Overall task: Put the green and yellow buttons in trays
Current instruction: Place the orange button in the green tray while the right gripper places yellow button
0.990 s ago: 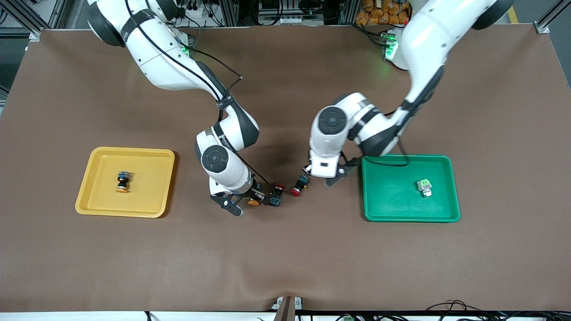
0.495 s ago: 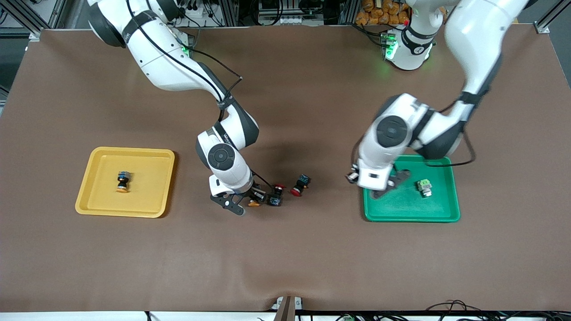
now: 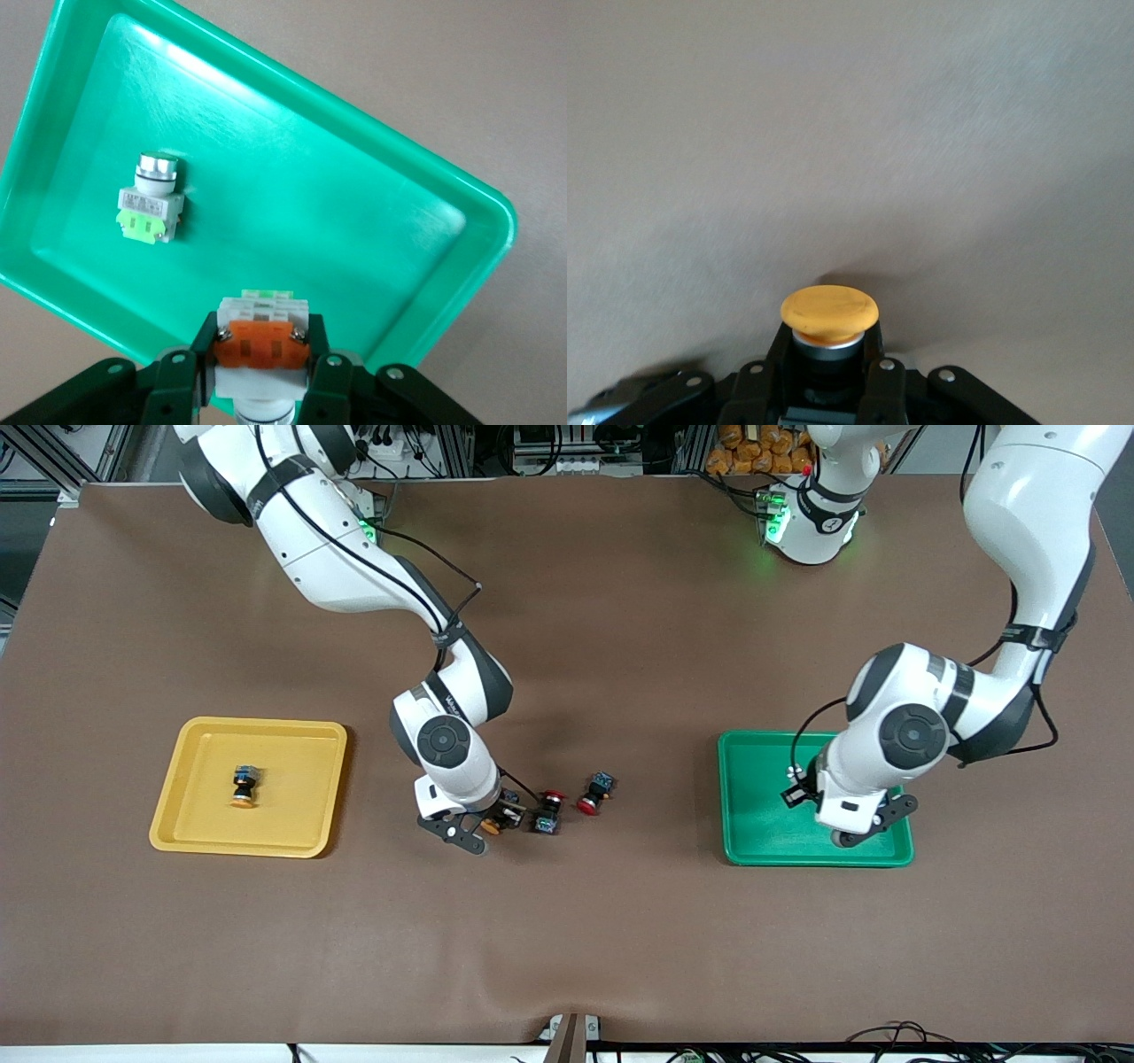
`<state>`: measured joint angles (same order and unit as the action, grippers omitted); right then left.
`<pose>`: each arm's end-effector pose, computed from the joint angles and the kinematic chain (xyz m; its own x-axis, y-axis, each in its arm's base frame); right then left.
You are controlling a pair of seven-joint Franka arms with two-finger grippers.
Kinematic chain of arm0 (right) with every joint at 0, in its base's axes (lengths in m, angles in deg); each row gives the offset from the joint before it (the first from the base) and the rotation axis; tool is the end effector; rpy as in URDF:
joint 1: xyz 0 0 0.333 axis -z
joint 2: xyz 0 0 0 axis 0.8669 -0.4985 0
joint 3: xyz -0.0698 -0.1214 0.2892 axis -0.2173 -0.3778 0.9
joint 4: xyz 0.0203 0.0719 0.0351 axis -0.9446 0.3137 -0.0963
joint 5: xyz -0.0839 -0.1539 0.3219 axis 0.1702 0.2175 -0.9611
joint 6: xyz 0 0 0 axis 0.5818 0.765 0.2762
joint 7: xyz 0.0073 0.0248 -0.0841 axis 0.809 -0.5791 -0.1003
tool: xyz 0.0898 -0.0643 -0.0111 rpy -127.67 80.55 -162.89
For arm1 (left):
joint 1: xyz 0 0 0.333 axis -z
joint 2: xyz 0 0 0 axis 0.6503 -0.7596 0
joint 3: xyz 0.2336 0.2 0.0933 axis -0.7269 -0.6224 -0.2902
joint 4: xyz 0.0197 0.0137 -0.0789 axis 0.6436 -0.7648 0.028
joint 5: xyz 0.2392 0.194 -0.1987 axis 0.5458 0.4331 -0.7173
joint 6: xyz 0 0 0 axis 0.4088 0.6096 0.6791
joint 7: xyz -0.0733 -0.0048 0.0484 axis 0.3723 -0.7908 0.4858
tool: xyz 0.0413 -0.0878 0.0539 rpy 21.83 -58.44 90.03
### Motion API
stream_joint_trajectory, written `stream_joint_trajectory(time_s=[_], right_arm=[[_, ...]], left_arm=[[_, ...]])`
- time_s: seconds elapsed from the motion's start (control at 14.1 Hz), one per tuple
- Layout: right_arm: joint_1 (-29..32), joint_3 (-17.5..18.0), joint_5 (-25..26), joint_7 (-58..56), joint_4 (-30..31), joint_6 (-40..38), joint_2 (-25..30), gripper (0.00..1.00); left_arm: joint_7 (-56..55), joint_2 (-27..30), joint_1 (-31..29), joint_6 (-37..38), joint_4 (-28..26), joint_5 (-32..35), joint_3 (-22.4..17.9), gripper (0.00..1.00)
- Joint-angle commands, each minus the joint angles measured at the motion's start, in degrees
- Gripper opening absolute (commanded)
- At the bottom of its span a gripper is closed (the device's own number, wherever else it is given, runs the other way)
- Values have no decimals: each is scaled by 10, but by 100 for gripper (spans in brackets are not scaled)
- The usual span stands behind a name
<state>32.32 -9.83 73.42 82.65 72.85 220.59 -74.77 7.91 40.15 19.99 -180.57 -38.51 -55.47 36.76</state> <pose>0.6181 0.3579 0.2016 0.8873 -0.4591 0.0448 -0.4555 -0.8873 -0.0725 0.6107 -0.1303 0.3014 0.8773 0.4757 -0.0644 0.4707 -0.8788 -0.0786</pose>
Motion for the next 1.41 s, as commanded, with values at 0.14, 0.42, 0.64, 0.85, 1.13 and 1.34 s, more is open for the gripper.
stream_joint_trajectory(time_s=[0.14,0.42,0.64,0.85,1.13,1.34], right_arm=[[69,8,6,-109,-7,-129,43,0],[141,7,6,-231,-4,-235,86,0],[185,6,6,-304,11,-272,108,0],[236,3,8,-380,69,-266,146,0],[285,3,6,-453,113,-253,166,0],[313,3,6,-490,139,-203,162,49]], left_arm=[[24,-43,-21,-55,-14,8,6,22],[34,-42,-25,-53,-15,8,6,100],[49,-5,-24,-34,-12,8,7,100],[102,48,-25,-2,-8,7,8,100],[159,104,-34,17,-1,2,9,100],[211,117,-34,93,55,-3,10,100]])
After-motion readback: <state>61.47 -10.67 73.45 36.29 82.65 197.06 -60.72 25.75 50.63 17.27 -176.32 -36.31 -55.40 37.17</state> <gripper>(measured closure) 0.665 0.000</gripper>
